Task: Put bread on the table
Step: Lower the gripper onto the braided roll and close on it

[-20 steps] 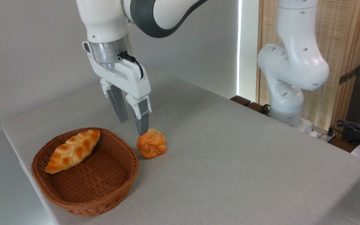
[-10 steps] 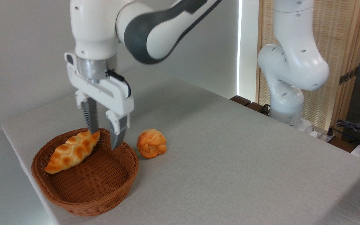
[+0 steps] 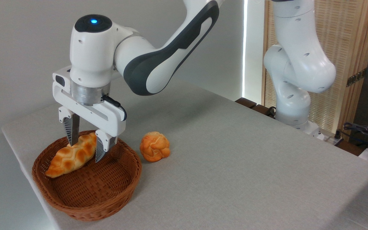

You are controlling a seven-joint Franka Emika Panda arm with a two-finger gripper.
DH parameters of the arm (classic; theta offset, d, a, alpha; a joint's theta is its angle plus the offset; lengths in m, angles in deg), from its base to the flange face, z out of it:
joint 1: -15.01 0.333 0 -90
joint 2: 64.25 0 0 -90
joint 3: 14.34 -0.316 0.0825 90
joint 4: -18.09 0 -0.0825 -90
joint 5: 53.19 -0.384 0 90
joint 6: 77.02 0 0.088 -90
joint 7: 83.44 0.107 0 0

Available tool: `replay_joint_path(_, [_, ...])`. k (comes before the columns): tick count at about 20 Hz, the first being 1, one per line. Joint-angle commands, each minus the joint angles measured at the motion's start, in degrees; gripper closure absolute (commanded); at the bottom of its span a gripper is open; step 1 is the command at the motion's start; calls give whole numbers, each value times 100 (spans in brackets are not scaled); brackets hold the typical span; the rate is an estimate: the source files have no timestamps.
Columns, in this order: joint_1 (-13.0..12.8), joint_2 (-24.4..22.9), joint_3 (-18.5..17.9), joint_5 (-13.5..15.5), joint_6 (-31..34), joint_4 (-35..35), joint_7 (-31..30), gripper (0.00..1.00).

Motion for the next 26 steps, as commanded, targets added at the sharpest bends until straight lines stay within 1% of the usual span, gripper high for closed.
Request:
replay_joint_path(1, [-55, 289, 134, 518, -577, -113, -65, 0])
replay_joint_path(7, [-91, 465, 205, 502, -649, -131, -56, 0])
replay_joint_path(10, [-178, 570, 214, 519, -657, -227, -73, 0])
replay_joint_path(13, [-170, 623, 205, 545, -649, -341, -275, 0])
replay_joint_path(19, [-178, 694, 205, 423, -649, -412, -232, 0])
replay_joint_path(20, [-178, 694, 205, 301, -649, -412, -223, 0])
replay_joint_path(22, [-187, 729, 214, -33, -631, -403, -223, 0])
replay_joint_path(23, [-187, 738, 214, -139, -622, -412, -223, 0])
replay_joint_path(25, [-187, 738, 222, -254, -614, -412, -205, 0])
replay_joint_path(26, [-248, 747, 214, -298, -614, -412, -205, 0])
